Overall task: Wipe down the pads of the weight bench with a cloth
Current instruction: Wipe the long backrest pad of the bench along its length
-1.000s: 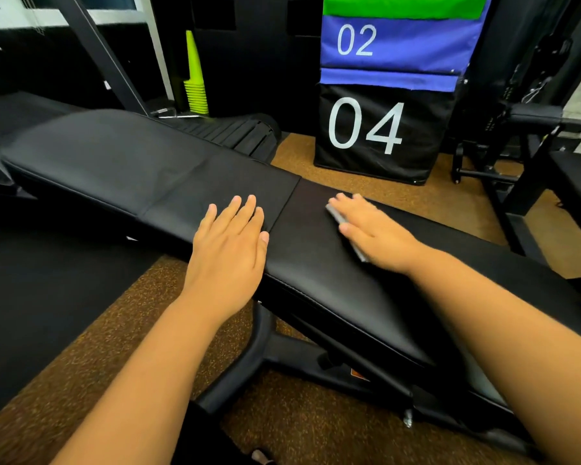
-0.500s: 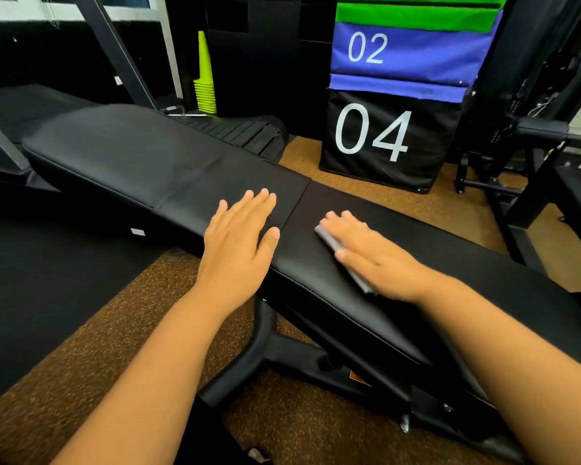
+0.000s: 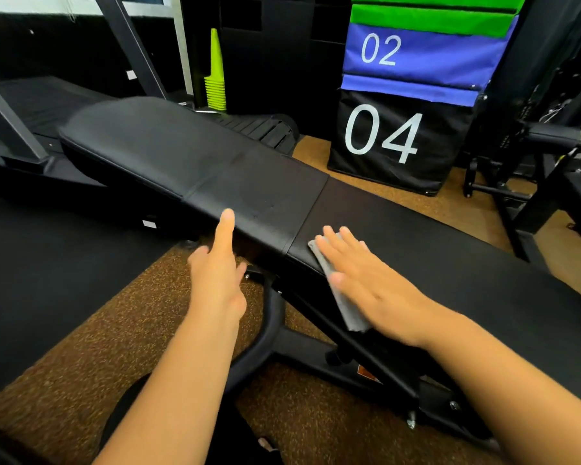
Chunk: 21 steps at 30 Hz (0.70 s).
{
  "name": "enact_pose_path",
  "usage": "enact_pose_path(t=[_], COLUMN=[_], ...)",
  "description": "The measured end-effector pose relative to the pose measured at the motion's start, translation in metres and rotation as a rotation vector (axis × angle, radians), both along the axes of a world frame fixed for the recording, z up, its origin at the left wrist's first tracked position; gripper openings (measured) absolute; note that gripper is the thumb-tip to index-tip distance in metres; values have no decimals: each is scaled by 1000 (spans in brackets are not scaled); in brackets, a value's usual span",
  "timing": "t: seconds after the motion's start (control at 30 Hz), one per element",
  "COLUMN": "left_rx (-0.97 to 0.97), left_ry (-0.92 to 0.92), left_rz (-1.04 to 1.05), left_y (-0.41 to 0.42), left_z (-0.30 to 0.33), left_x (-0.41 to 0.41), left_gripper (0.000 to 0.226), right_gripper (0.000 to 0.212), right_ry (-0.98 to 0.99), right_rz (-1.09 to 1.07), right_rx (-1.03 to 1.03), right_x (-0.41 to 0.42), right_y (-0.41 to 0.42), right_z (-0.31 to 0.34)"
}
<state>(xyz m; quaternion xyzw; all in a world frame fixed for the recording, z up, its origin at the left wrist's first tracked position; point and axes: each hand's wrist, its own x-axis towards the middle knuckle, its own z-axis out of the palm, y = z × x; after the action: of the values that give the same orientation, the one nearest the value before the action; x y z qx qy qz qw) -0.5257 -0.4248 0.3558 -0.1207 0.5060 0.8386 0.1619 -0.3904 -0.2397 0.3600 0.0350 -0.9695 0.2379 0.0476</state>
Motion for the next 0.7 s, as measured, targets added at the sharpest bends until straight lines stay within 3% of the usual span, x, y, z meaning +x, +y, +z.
enact_pose_path(t=[0.1, 0.27, 0.4, 0.5, 0.7], left_rx=[-36, -60, -69, -66, -90], left_ry=[38, 105, 152, 173, 148], left_rz=[-92, -89, -49, -12, 14], left_y=[-1, -3, 1, 2, 6], left_z=[-1, -11, -12, -13, -21], left_x=[-13, -19, -15, -13, -23], left_gripper=[110, 65, 50, 42, 70], right_gripper=[58, 69, 66, 67, 55], right_ry=[-40, -116, 15, 74, 6], right_rz=[-22, -34, 40, -43, -200], right_rx=[-135, 52, 261, 281, 82], right_x=[20, 22, -22, -48, -68], right_y=[32, 25, -20, -48, -8], right_z=[-3, 3, 10, 13, 19])
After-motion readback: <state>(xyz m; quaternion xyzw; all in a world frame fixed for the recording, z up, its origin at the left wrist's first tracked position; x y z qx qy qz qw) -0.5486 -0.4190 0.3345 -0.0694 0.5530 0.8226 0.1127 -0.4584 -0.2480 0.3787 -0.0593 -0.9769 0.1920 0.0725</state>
